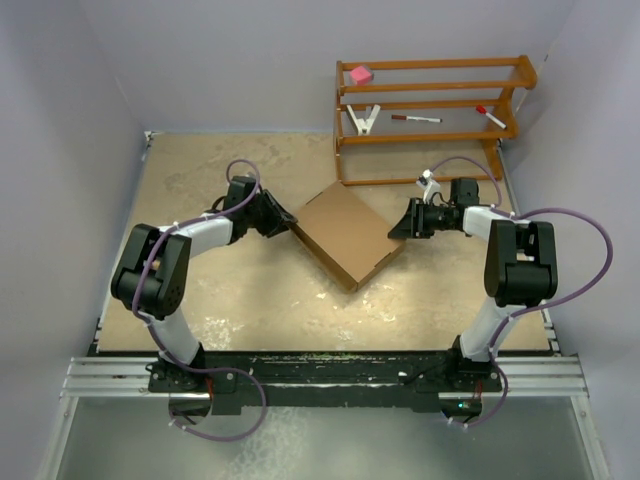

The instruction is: Fold the paper box

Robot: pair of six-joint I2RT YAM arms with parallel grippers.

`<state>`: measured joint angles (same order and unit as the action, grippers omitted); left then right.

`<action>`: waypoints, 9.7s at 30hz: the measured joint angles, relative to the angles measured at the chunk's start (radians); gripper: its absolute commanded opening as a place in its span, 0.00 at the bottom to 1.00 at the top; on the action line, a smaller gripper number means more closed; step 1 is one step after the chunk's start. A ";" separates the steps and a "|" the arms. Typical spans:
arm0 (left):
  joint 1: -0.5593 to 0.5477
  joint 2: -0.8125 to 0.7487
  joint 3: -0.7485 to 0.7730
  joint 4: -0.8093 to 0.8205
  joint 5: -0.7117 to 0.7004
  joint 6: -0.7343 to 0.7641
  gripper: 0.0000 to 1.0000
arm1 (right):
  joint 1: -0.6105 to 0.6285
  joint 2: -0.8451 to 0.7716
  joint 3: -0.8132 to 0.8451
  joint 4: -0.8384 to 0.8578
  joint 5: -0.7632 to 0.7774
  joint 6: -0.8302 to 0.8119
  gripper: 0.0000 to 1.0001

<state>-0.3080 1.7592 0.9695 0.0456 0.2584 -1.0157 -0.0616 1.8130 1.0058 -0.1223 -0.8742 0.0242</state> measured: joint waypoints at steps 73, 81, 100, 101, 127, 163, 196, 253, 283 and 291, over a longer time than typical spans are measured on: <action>-0.746 -0.230 -0.233 0.090 -0.517 -0.552 0.62 | 0.003 0.013 0.026 -0.031 0.001 -0.012 0.43; -0.749 -0.166 -0.170 0.023 -0.528 -0.595 0.54 | 0.003 0.013 0.026 -0.032 0.001 -0.012 0.43; -0.749 -0.108 -0.098 -0.033 -0.532 -0.617 0.20 | 0.003 0.013 0.026 -0.033 0.001 -0.014 0.43; -0.749 -0.107 -0.096 -0.033 -0.532 -0.618 0.18 | 0.003 0.013 0.026 -0.033 0.001 -0.014 0.43; -0.718 -0.500 -0.252 0.076 -0.428 0.036 0.79 | 0.002 0.011 0.069 -0.146 0.010 -0.159 0.76; 0.020 -0.134 -0.265 0.383 0.179 0.050 0.80 | 0.134 0.137 0.353 -0.078 0.028 -0.147 0.61; -0.020 -0.014 -0.145 0.328 0.240 0.105 0.62 | 0.135 0.169 0.298 -0.068 -0.045 -0.083 0.61; -0.297 0.234 -0.398 1.218 -0.107 -0.275 0.70 | -0.039 0.255 0.146 0.215 -0.278 0.286 0.30; -0.113 -0.264 0.618 -0.745 -0.203 0.744 0.36 | -0.136 -0.241 0.155 0.038 -0.190 0.072 0.72; -0.406 -0.079 0.817 -1.076 -0.660 0.955 0.38 | -0.142 -0.241 0.147 0.050 -0.190 0.083 0.72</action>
<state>-0.7136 1.6802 1.7863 -1.0302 -0.4011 -0.0608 -0.2039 1.5715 1.1530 -0.0719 -1.0645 0.1070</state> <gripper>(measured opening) 0.640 0.718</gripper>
